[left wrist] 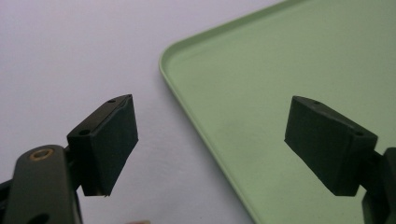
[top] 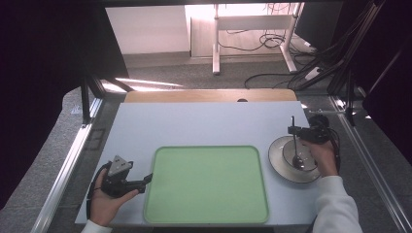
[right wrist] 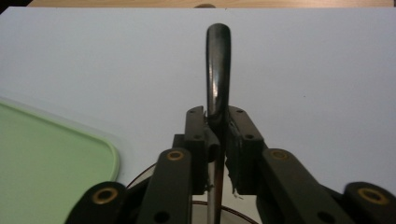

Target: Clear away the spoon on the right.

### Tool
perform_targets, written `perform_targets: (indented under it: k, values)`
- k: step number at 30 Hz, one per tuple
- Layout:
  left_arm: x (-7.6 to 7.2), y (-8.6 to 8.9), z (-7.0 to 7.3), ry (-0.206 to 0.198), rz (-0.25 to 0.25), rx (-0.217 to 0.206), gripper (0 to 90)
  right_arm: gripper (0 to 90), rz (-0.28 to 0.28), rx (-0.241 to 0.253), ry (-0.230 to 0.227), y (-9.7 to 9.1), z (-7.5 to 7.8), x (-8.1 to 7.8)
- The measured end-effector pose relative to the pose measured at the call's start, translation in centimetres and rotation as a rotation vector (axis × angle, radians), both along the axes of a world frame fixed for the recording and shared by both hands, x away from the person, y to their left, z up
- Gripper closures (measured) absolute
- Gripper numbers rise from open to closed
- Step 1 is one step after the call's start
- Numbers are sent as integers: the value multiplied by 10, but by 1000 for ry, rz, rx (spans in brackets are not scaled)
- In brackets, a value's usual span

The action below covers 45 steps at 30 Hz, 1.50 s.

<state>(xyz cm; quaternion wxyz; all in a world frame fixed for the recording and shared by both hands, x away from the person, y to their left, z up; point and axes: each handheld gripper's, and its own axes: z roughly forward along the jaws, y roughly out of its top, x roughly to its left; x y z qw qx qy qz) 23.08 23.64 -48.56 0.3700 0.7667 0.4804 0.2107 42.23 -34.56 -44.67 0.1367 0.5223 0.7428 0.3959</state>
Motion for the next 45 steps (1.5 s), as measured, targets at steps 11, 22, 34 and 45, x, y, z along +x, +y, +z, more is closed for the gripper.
perform_targets:
  k: [11,22,34,45]
  values:
    - [0,2,0,-2,4,-2,166,889,17,55,-46,-11,14,-9]
    - [0,3,0,-3,7,0,166,892,25,136,-127,-25,37,-22]
    - [0,3,0,-2,6,1,166,892,42,178,-193,-26,59,-35]
    - [0,2,0,0,4,4,166,892,96,229,-211,-16,69,-40]
